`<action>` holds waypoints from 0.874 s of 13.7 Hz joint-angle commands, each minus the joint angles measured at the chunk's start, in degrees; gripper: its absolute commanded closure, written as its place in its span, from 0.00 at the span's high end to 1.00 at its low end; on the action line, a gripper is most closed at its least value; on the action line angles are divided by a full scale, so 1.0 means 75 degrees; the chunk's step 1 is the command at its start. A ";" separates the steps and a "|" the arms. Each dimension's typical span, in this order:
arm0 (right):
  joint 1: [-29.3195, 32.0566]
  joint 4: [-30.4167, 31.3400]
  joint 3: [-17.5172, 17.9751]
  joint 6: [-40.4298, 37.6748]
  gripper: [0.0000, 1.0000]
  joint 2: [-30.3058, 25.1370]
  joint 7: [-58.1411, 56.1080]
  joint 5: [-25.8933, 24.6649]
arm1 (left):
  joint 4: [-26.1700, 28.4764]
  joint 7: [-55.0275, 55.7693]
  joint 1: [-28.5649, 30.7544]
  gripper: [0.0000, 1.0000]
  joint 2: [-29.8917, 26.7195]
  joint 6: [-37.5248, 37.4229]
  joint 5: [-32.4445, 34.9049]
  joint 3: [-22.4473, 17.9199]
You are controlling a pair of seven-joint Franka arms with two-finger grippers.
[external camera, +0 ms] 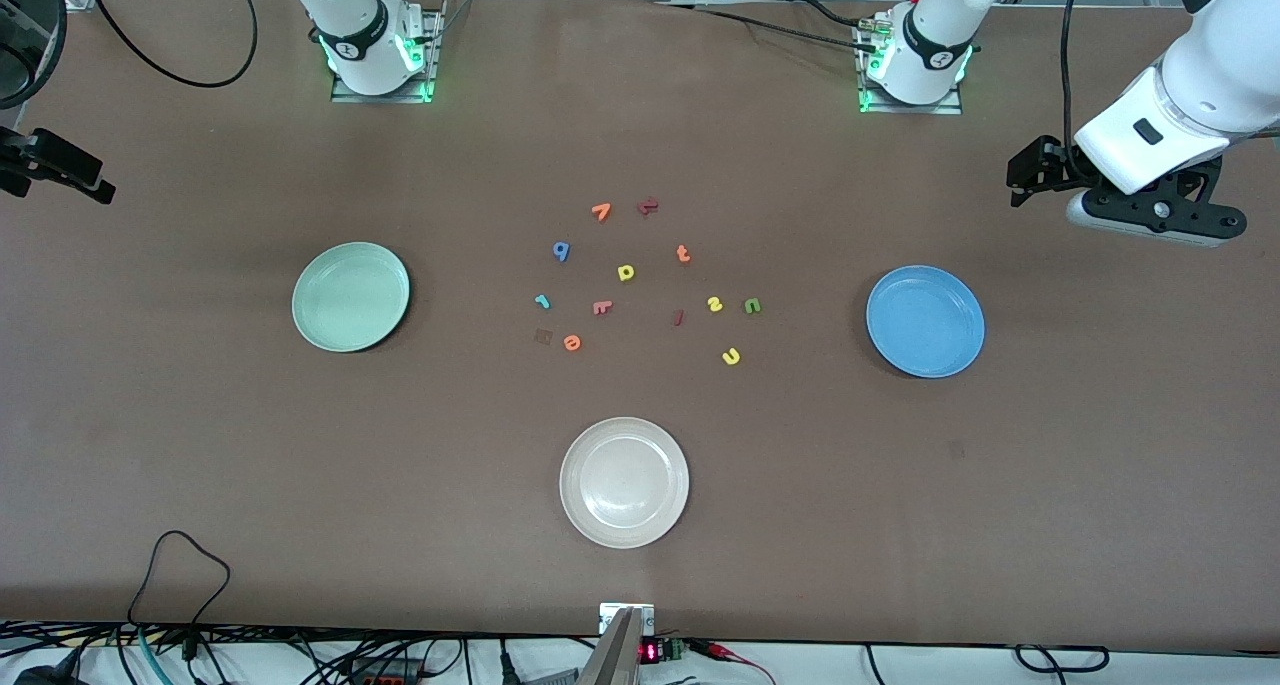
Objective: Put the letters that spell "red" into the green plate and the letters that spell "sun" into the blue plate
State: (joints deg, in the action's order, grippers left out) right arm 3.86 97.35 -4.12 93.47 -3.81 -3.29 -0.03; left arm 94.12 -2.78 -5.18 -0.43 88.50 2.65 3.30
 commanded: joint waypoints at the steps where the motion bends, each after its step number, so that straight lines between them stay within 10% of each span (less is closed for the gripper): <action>1: 0.0095 -0.0078 0.0080 -0.0343 1.00 -0.0100 -0.0100 0.0027 | -0.0198 -0.0086 -0.0001 1.00 0.0046 -0.0187 -0.0049 0.0005; 12: -0.0641 -0.0078 0.0080 0.0145 1.00 0.0847 0.0017 0.0027 | -0.0221 -0.0062 -0.0013 1.00 0.0046 -0.0222 -0.0107 0.0074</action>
State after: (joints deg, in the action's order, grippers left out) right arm 0.53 97.45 -3.45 93.44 0.69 -3.25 -0.03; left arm 94.11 -2.78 -5.19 -0.43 88.49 2.64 3.36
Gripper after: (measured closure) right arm 0.000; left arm 0.000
